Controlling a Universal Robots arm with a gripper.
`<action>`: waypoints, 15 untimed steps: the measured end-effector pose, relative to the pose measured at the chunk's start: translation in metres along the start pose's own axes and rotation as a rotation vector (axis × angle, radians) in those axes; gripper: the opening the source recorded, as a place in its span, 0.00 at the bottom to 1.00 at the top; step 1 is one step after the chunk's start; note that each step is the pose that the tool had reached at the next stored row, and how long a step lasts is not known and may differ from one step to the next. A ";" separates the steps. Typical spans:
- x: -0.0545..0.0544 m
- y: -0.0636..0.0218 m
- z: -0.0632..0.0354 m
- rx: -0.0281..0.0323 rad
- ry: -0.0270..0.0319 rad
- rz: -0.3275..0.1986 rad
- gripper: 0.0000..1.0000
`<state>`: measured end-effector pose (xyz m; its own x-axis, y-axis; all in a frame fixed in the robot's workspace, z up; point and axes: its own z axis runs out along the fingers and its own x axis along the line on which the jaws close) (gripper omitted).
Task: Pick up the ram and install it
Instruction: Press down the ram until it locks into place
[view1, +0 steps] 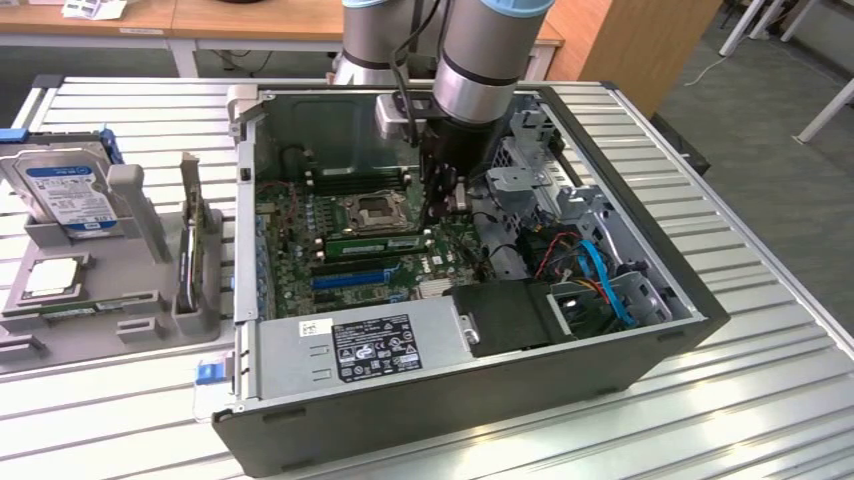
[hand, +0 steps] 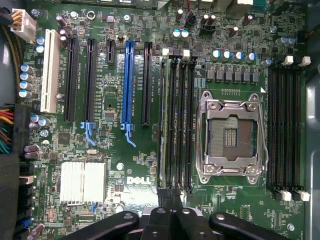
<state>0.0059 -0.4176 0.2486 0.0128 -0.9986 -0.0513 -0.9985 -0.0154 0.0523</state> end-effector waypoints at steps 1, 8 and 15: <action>0.000 0.0001 0.0000 0.0000 0.0000 0.000 0.10; 0.000 0.0151 0.0007 0.0001 0.0002 0.001 0.10; 0.000 0.0312 0.0017 0.0002 -0.0001 0.002 0.10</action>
<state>-0.0253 -0.4176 0.2485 0.0104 -0.9986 -0.0512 -0.9985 -0.0130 0.0523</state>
